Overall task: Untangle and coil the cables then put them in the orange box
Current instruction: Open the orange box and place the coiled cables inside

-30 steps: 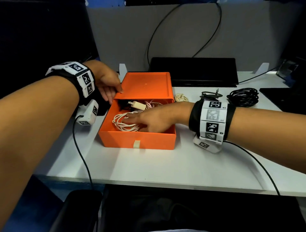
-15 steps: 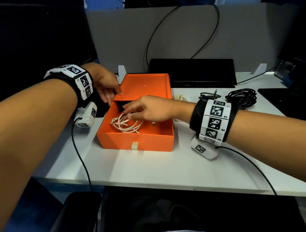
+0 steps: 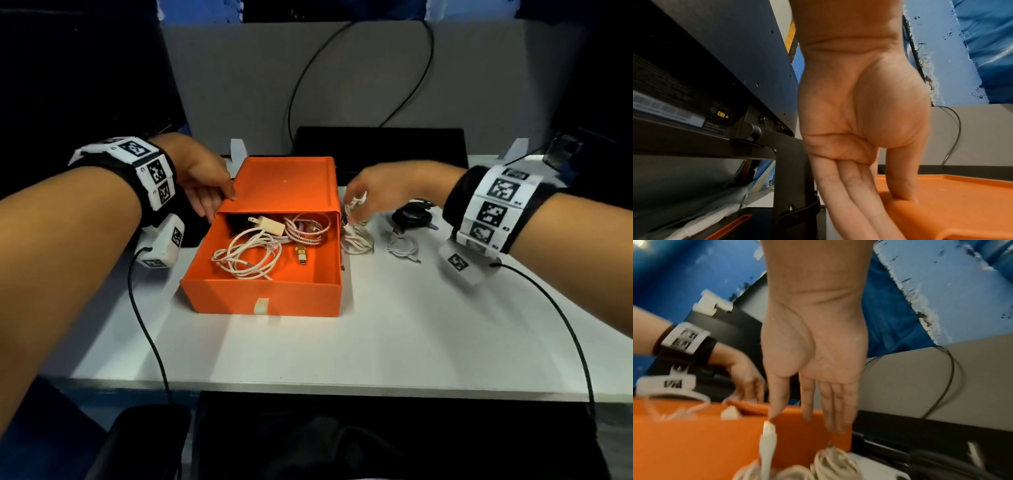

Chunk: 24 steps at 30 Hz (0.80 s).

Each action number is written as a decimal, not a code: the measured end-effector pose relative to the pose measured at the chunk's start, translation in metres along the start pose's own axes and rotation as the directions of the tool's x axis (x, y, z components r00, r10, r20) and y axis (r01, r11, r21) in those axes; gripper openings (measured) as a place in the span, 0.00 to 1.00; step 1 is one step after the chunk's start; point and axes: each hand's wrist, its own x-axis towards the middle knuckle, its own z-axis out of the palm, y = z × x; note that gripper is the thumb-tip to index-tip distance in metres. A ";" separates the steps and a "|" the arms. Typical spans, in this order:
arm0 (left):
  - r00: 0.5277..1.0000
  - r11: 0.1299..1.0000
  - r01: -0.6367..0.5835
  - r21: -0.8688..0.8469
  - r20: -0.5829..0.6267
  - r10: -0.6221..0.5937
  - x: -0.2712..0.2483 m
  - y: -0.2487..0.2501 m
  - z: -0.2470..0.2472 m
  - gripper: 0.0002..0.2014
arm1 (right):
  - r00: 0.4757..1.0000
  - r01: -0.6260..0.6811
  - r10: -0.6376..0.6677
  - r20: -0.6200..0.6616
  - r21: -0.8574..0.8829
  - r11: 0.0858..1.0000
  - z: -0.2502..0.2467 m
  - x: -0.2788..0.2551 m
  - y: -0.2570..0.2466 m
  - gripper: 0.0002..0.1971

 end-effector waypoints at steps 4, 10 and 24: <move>1.000 1.000 0.005 0.004 -0.009 -0.005 0.002 -0.001 -0.001 0.17 | 0.999 -0.029 0.031 0.021 -0.065 0.997 0.033 0.012 0.006 0.13; 1.000 1.000 0.009 0.003 -0.014 -0.009 0.003 0.000 -0.001 0.17 | 0.986 -0.053 0.053 -0.160 0.007 0.999 0.051 0.031 0.018 0.12; 1.000 1.000 -0.003 -0.019 0.001 0.003 0.002 -0.002 0.001 0.18 | 0.747 0.356 -0.160 -0.645 0.186 0.916 -0.020 -0.011 -0.067 0.15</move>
